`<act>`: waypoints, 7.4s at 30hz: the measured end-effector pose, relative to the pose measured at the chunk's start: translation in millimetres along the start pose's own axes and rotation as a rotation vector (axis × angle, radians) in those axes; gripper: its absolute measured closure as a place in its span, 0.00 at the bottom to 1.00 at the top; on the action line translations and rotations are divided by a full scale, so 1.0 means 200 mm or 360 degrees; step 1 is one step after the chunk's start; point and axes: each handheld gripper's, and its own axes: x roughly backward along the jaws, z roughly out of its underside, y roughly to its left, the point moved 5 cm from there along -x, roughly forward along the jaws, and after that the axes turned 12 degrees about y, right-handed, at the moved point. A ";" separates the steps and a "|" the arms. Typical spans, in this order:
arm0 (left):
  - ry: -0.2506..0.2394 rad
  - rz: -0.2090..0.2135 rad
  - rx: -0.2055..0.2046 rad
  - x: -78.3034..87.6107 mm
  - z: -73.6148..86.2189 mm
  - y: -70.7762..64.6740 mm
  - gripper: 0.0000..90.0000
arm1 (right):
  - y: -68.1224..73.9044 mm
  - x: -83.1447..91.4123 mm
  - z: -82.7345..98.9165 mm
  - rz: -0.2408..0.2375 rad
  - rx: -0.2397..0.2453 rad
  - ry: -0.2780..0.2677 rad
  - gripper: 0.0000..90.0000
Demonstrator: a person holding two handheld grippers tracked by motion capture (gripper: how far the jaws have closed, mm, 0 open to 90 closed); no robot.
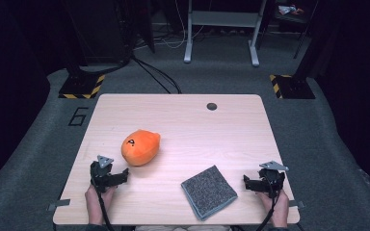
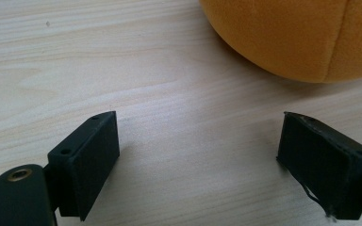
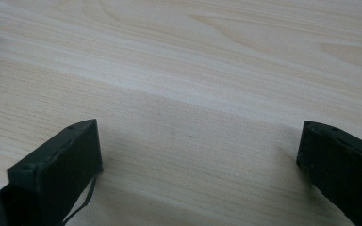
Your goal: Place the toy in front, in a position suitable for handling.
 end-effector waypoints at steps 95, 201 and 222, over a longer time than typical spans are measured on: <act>0.0006 0.0003 -0.0001 0.00 0.00 0.00 0.14 | 0.76 0.09 0.00 -0.0385 0.0595 0.0100 0.60; 0.0008 0.0009 -0.0001 0.00 0.00 0.00 0.14 | 0.01 0.10 -0.04 -0.0057 -0.0042 -0.0168 0.07; -0.0057 0.0238 0.0000 0.10 -0.02 0.06 0.13 | 0.03 0.03 0.01 0.0011 0.0035 -0.0026 0.08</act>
